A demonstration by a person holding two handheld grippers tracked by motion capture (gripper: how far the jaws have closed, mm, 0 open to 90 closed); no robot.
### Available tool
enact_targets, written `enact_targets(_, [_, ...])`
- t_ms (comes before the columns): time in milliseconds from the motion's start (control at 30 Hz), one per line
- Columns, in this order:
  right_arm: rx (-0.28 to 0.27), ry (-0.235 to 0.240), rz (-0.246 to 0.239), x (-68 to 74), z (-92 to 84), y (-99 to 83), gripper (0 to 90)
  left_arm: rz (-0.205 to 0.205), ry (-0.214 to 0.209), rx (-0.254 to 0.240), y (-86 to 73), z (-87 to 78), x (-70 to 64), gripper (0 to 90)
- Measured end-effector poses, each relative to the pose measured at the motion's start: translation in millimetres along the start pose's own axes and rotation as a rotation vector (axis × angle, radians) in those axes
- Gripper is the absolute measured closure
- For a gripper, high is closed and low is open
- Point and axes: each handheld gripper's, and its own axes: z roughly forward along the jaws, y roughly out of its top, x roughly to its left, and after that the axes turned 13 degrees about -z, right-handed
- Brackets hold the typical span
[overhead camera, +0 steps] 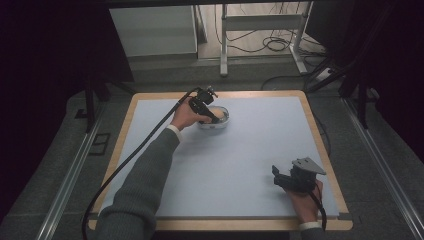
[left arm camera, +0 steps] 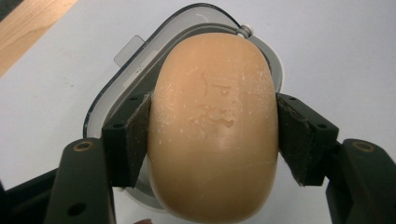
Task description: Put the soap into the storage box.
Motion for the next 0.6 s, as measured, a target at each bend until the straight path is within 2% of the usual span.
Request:
enact_targets(267, [-0.001,-0.002,0.000,0.1,-0.1,0.0,8.1,-0.016,-0.008,0.012,0.2,7.4,5.0,32.2])
enact_targets(300, [-0.002,-0.003,-0.001,0.0,-0.1,-0.1,8.1,-0.017,-0.009,0.001,-0.1,7.5,4.7,31.6])
enact_targets(367, [-0.001,-0.001,0.000,0.0,-0.1,0.0,8.0,-0.045,-0.036,-0.044,0.5,2.5,4.3,29.9])
enact_targets(433, [-0.002,-0.001,-0.002,0.1,-0.1,-0.1,8.1,-0.049,-0.051,-0.062,1.2,-3.6,2.9,28.0])
enact_targets(600, [-0.002,-0.003,-0.003,0.3,-0.1,-0.1,8.1,-0.035,-0.040,-0.084,-3.2,-17.1,-1.7,26.4])
